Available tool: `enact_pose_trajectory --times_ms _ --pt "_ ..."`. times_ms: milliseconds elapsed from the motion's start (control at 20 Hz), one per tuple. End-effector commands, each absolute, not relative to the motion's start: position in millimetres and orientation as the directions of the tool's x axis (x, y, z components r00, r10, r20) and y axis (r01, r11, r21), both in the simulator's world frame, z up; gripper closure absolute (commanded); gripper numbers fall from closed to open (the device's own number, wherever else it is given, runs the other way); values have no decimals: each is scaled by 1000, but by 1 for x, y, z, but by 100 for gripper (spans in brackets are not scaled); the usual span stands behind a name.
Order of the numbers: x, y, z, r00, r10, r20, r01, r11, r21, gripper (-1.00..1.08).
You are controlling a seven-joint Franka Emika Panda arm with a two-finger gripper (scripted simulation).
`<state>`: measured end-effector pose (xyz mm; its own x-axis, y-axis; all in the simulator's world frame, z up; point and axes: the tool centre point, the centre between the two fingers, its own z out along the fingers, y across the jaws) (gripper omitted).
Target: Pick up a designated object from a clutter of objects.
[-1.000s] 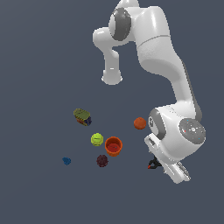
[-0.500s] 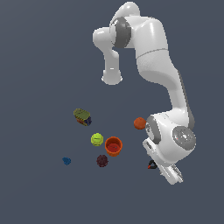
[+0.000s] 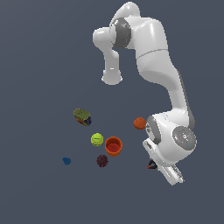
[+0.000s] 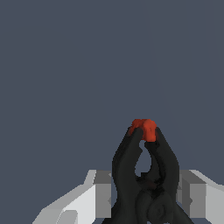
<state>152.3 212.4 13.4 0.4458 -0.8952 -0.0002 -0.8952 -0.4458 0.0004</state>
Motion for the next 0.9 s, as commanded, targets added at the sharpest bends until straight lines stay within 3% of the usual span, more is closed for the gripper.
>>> enact_pose_trajectory --times_ms 0,850 --pt "152 212 14 446 -895 0 -895 -446 0 108" --pt "133 204 36 446 -895 -1 -895 -446 0 108"
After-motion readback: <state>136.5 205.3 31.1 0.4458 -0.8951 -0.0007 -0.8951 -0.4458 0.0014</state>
